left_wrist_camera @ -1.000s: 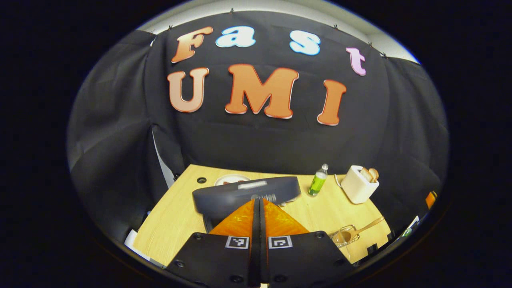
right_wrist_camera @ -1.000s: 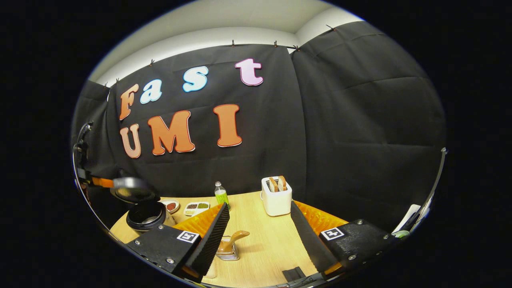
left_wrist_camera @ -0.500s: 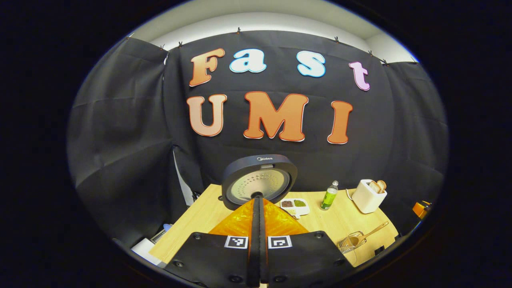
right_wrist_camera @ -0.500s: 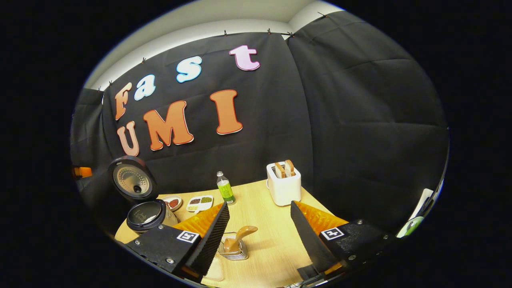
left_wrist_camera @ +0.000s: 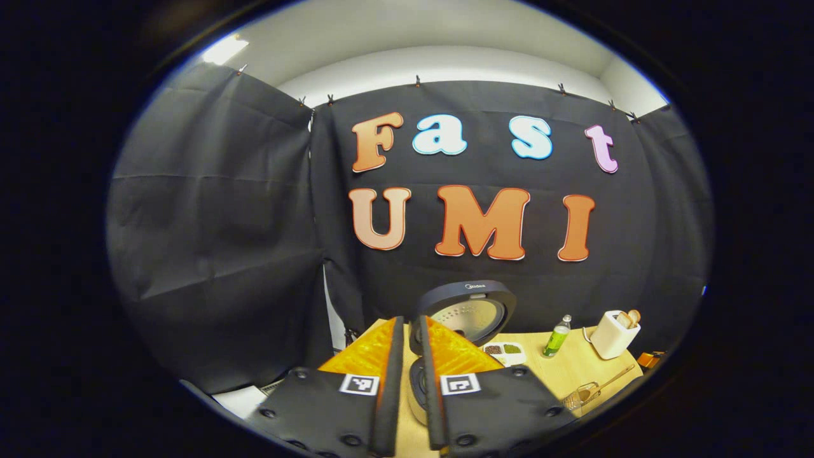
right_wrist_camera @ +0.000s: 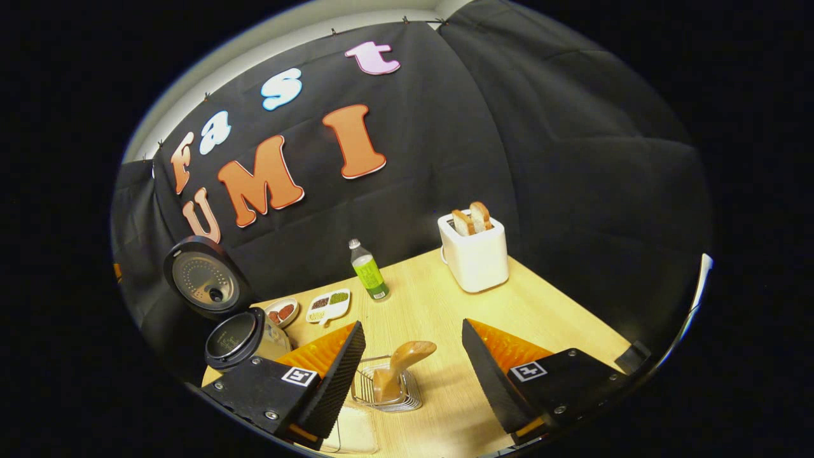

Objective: Close the left gripper, press the button to open the rice cooker; take a wooden spoon from the chopstick holder with the right hand, scoop a spoonful of rice and pour it into the rice cooker, then put the wooden spoon back into the chopstick holder.

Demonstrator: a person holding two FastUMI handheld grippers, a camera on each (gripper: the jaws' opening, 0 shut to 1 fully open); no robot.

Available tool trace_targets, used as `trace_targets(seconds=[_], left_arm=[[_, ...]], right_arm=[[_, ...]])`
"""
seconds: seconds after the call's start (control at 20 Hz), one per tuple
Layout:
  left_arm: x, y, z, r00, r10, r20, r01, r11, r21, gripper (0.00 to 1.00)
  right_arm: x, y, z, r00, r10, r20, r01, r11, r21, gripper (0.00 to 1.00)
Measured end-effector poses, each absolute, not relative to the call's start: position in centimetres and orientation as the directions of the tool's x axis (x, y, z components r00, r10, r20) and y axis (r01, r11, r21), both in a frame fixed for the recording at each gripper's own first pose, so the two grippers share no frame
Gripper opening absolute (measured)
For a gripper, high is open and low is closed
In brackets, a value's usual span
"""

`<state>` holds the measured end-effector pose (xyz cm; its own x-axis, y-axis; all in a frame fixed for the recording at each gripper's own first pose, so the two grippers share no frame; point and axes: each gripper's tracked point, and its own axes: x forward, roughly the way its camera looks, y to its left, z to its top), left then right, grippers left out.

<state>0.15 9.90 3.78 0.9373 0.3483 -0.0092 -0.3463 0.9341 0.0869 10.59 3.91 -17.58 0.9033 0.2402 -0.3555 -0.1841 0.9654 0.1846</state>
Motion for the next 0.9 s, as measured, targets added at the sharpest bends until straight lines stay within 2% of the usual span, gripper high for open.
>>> trace_targets(seconds=[0.25, 0.6, 0.65, 0.8, 0.9], left_arm=[[-1.4, 12.1, 3.8, 0.919, 0.394, 0.003, -0.393, 0.917, 0.074, 0.51], [-2.0, 14.7, 3.3, 0.896, 0.444, 0.022, -0.444, 0.891, 0.096, 0.97], [-2.1, 15.1, 3.0, 0.894, 0.447, 0.014, -0.446, 0.889, 0.098, 0.97], [-2.1, 15.9, 2.4, 0.894, 0.448, -0.009, -0.445, 0.89, 0.098, 0.99], [-2.1, 16.2, 2.5, 0.898, 0.44, -0.01, -0.438, 0.895, 0.087, 1.0]], right_arm=[[10.9, 5.0, -20.8, 0.865, 0.274, -0.42, -0.17, 0.948, 0.27, 0.93], [11.8, 6.3, -23.9, 0.838, 0.295, -0.458, -0.158, 0.936, 0.313, 0.55], [11.8, 6.5, -24.0, 0.836, 0.299, -0.459, -0.16, 0.935, 0.317, 0.51], [12.0, 7.4, -23.4, 0.839, 0.318, -0.442, -0.175, 0.926, 0.333, 0.29], [11.7, 8.3, -23.1, 0.835, 0.322, -0.446, -0.18, 0.926, 0.331, 0.21]])
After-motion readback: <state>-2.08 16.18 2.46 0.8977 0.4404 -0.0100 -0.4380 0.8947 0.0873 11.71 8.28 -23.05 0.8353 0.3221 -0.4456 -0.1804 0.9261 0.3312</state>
